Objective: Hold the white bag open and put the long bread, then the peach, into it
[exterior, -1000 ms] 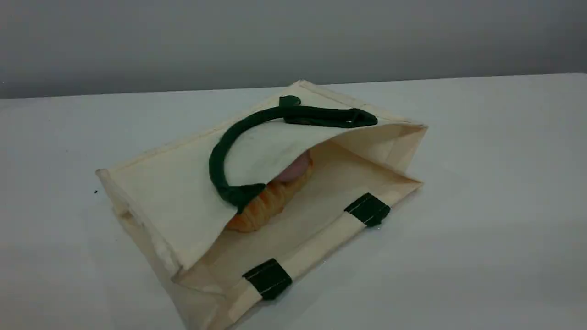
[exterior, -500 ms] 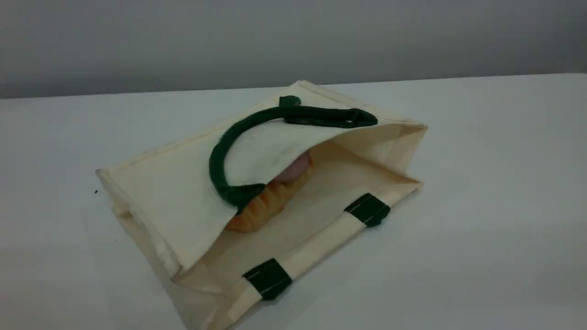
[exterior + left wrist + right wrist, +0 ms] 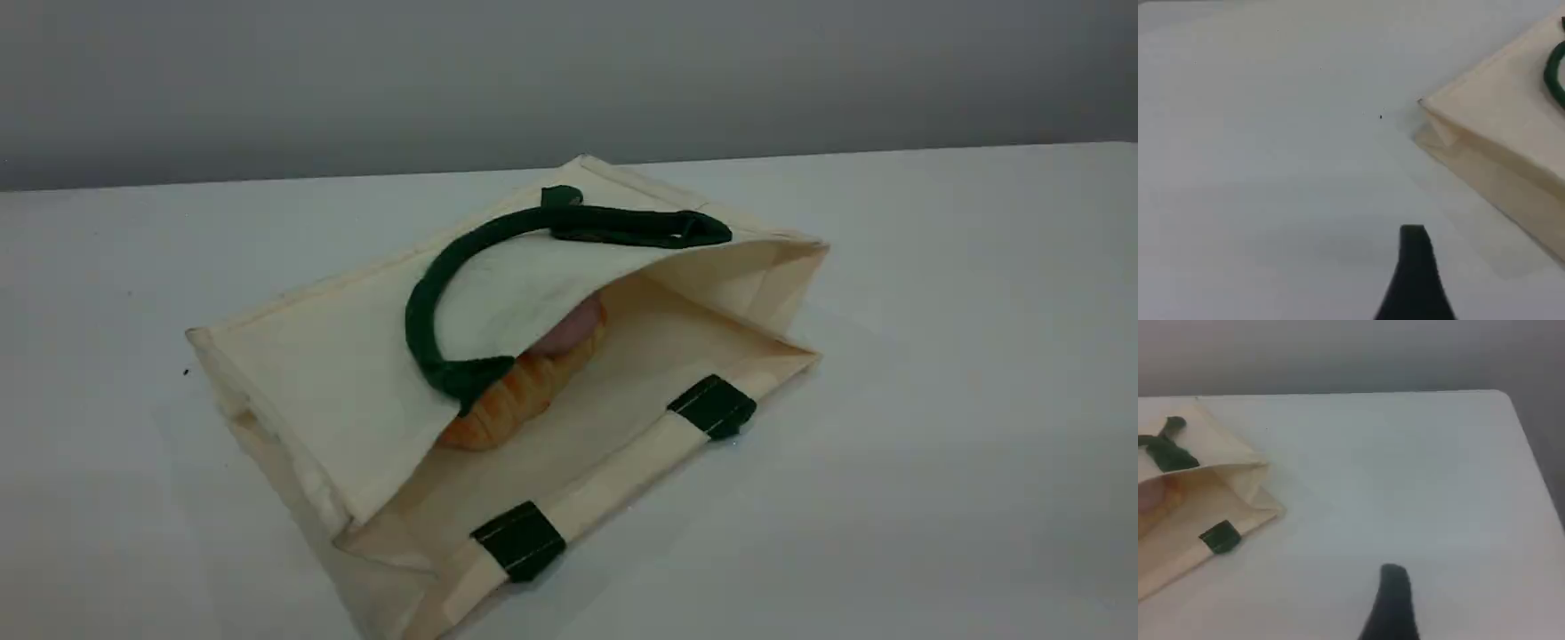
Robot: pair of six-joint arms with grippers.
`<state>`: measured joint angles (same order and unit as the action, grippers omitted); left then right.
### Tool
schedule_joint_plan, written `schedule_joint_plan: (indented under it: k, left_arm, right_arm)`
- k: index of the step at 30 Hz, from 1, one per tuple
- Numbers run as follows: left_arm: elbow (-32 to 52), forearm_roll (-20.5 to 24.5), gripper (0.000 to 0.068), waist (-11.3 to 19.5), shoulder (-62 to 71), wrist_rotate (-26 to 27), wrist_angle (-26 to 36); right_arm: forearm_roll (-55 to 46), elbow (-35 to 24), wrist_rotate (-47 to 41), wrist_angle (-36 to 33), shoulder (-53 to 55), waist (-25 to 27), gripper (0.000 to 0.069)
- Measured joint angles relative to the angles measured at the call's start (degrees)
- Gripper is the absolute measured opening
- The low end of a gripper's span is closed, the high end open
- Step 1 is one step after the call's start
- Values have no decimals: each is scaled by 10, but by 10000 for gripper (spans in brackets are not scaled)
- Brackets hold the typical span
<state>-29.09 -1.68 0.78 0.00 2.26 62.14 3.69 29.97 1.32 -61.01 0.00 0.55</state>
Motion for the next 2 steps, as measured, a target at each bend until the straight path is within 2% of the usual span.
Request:
schedule_joint_plan:
  k: [2]
  left_arm:
    - [0, 0, 482, 0, 0, 0, 0]
  right_arm:
    - [0, 0, 0, 0, 0, 0, 545]
